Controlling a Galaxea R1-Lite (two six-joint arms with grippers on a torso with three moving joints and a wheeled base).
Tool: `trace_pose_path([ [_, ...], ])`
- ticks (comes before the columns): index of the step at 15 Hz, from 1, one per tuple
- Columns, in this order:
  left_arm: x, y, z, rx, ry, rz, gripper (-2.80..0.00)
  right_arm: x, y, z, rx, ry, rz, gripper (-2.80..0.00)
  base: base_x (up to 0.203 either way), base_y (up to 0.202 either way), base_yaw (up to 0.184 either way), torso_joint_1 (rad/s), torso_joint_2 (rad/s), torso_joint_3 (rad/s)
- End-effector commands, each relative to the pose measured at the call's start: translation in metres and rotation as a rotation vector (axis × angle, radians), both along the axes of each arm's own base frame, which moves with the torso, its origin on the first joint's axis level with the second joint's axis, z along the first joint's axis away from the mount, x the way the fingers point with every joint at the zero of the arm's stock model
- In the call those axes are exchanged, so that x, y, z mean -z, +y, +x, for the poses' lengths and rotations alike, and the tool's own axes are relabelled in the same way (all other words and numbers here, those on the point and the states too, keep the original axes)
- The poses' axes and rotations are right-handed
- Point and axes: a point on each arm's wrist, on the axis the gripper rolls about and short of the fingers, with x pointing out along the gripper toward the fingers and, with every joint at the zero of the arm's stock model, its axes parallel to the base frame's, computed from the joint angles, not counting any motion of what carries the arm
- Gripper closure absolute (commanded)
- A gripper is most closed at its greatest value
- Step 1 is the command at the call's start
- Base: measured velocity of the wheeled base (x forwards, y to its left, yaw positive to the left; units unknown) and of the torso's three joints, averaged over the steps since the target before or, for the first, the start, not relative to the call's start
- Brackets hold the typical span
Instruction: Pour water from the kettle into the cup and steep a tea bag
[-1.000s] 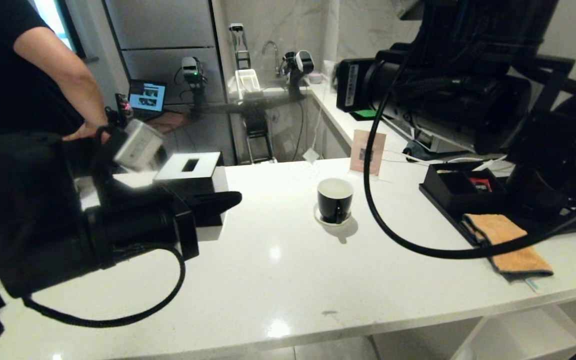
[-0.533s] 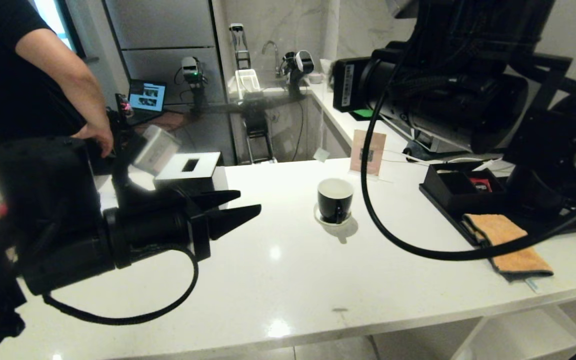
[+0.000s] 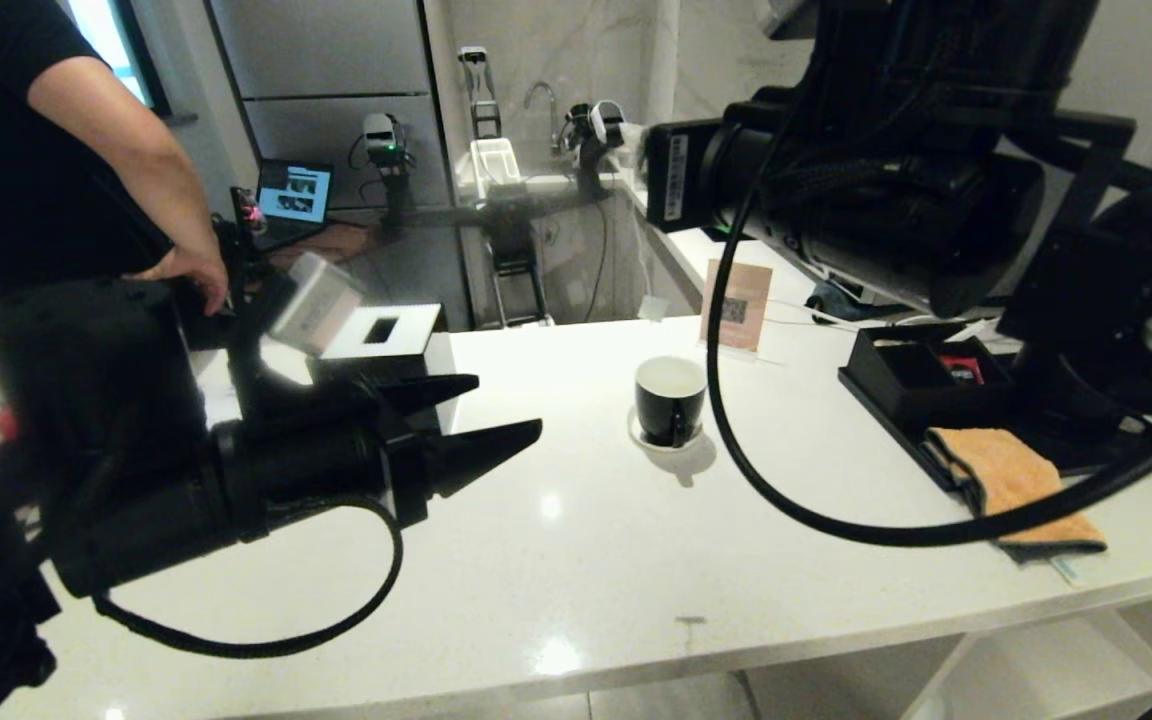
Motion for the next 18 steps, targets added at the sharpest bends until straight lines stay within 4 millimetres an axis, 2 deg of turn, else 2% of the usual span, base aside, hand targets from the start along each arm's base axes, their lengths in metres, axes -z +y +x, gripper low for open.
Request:
trace_pose_path([
  [1,-0.003,-0.002,0.004,0.002,-0.038,-0.020,-2.80,0.004,0.008,-0.002,-0.019,0.004,-0.005,0.00,0.000,0.000,0.000,0.000,0.00,0.000],
  [10,-0.002,-0.012,0.022,0.003,-0.165,-0.060,-2.80,0.004,0.020,-0.014,-0.065,0.003,-0.003,0.00,0.000,0.000,0.000,0.000,0.00,0.000],
  [18,0.004,-0.017,0.026,0.014,-0.153,-0.049,-2.80,0.005,0.027,-0.020,-0.088,0.001,-0.002,0.00,0.000,0.000,0.000,0.000,0.00,0.000],
])
